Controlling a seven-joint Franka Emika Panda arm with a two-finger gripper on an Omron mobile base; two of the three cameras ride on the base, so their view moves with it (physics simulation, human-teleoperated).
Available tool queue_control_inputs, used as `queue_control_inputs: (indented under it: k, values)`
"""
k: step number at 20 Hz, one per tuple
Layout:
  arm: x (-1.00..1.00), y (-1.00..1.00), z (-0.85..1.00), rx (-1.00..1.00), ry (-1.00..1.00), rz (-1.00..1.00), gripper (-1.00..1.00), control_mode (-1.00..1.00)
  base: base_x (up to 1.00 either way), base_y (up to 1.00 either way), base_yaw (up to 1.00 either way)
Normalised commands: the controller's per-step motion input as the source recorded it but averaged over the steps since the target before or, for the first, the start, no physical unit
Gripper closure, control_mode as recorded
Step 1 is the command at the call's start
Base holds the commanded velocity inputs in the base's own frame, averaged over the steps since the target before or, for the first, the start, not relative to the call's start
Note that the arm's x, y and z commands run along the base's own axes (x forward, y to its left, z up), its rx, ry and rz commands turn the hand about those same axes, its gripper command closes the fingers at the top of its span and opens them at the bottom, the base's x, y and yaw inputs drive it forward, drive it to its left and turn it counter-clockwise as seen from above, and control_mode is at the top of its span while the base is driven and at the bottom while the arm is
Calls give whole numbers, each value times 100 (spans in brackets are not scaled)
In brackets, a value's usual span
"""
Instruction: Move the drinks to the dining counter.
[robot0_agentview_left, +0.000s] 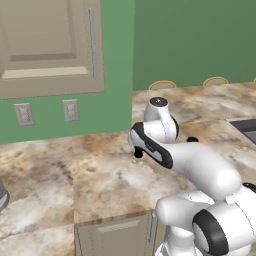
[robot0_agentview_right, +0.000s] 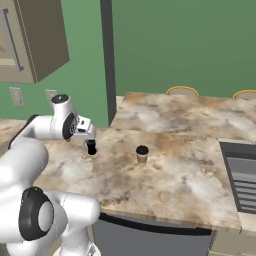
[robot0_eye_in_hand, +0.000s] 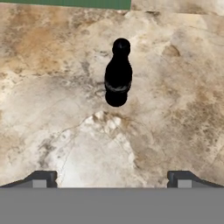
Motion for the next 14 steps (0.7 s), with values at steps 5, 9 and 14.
queue_control_inputs:
  k: [5,9,14]
  values:
    - [18,0,0,0,0,0,-100,-100,0,0,0]
    - [19,0,0,1,0,0,-100,-100,0,0,0]
    - [24,0,0,1,0,0,-100,-100,0,0,0]
